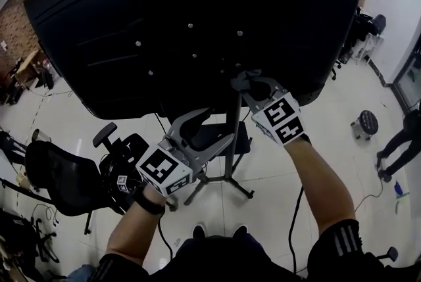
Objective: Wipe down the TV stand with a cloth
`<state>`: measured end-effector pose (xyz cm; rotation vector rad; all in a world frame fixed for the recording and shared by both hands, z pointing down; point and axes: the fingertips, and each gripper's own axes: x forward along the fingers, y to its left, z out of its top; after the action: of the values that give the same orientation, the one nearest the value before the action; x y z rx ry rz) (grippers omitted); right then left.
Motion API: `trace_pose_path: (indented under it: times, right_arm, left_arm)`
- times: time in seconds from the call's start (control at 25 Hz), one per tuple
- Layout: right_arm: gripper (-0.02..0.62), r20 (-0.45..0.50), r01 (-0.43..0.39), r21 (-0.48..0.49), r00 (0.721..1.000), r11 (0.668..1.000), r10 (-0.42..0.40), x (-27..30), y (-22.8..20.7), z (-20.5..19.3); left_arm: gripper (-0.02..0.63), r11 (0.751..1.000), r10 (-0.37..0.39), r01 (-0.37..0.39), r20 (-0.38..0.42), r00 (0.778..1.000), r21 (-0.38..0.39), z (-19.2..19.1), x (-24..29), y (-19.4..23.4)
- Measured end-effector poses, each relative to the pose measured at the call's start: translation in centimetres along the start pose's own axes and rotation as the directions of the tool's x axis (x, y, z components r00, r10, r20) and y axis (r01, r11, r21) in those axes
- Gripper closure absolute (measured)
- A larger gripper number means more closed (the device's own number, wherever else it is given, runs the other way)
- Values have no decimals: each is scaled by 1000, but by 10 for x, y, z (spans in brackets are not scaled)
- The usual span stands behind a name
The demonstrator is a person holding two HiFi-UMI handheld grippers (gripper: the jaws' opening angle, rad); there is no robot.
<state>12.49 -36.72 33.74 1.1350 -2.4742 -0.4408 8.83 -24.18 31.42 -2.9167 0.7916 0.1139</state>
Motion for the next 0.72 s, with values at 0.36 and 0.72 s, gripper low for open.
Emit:
trace_pose_path:
  times: [0.36, 0.72]
  right_arm:
    - [563, -64, -46, 41, 997, 998, 49, 15, 31, -59]
    - [563, -150, -102, 110, 982, 989, 118, 33, 69, -135]
  left_arm:
    - [302, 998, 30, -33, -65, 997, -49, -61, 2, 14]
    - [302, 990, 52, -75, -185, 981, -121, -148, 1, 28]
